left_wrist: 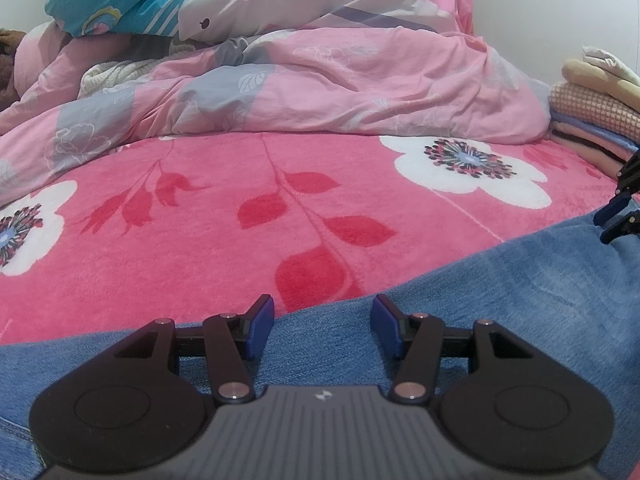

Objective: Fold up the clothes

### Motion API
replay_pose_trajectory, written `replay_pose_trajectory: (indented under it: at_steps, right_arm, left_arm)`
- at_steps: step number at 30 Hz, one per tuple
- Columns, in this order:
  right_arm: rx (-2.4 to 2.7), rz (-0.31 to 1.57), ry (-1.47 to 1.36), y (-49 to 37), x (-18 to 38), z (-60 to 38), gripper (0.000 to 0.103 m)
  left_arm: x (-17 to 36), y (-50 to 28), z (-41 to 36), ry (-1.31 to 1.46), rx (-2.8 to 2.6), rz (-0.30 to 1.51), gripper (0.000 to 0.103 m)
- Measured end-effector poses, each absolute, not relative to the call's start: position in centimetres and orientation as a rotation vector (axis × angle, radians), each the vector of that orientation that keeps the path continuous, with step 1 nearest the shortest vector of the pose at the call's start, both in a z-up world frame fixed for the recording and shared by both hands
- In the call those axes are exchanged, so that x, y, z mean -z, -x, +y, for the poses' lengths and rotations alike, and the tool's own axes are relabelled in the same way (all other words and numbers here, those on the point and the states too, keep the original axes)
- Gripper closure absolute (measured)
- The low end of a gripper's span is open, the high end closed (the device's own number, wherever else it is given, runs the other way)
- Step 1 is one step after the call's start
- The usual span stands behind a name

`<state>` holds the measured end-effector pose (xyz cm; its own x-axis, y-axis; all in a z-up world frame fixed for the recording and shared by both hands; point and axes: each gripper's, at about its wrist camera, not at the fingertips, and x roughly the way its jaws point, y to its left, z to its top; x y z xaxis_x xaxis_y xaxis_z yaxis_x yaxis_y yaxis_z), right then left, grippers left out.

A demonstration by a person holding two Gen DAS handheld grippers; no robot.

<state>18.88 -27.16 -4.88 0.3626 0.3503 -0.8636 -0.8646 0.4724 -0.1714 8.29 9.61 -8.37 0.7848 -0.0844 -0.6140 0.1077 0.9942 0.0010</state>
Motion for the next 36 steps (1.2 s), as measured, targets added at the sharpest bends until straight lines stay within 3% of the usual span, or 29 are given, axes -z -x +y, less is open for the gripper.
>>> replay_pose_trajectory:
  at_steps: [2, 8, 13, 16, 17, 19, 21, 26, 28, 29, 32, 36]
  right_arm:
    - [-0.848, 0.819, 0.761, -17.3, 5.1, -26.3, 0.102]
    - [-0.706, 0.649, 0.999, -14.0, 5.2, -24.4, 0.103]
    - [-0.73, 0.723, 0.892, -15.6, 4.4, -25.3, 0.103]
    - [-0.753, 0.778, 0.808, -16.9, 4.0, -25.8, 0.093]
    - [-0.767, 0.804, 0.777, -17.5, 3.9, -26.0, 0.076]
    - [-0.803, 0.854, 0.729, -18.5, 4.0, -26.4, 0.072]
    - [-0.818, 0.887, 0.694, -19.3, 4.1, -26.9, 0.06]
    - [-0.856, 1.04, 0.55, -21.6, 4.5, -27.9, 0.059]
    - [-0.864, 1.05, 0.568, -21.5, 4.5, -27.5, 0.069]
    - [-0.877, 1.041, 0.589, -21.0, 4.5, -27.0, 0.087]
    - [-0.878, 0.957, 0.725, -18.8, 4.6, -25.9, 0.097]
    - [-0.843, 0.867, 0.783, -17.0, 4.0, -25.9, 0.099]
  left_arm:
    - [8.4, -8.3, 9.7, -0.034, 0.104, 0.659, 0.047]
    - [8.4, -8.3, 9.7, -0.027, 0.106, 0.656, 0.047]
    - [8.4, -8.3, 9.8, -0.019, 0.108, 0.656, 0.047]
    - [8.4, -8.2, 9.9, -0.016, 0.11, 0.655, 0.047]
    - [8.4, -8.2, 9.9, -0.015, 0.11, 0.655, 0.047]
    - [8.4, -8.2, 9.9, -0.013, 0.111, 0.655, 0.047]
    - [8.4, -8.2, 9.9, -0.013, 0.112, 0.655, 0.047]
    - [8.4, -8.2, 9.9, -0.011, 0.112, 0.654, 0.047]
    - [8.5, -8.2, 9.9, -0.01, 0.112, 0.654, 0.047]
    - [8.5, -8.2, 9.9, -0.01, 0.112, 0.653, 0.047]
    - [8.5, -8.2, 10.0, -0.008, 0.113, 0.652, 0.047]
    - [8.5, -8.2, 10.0, -0.005, 0.114, 0.652, 0.047]
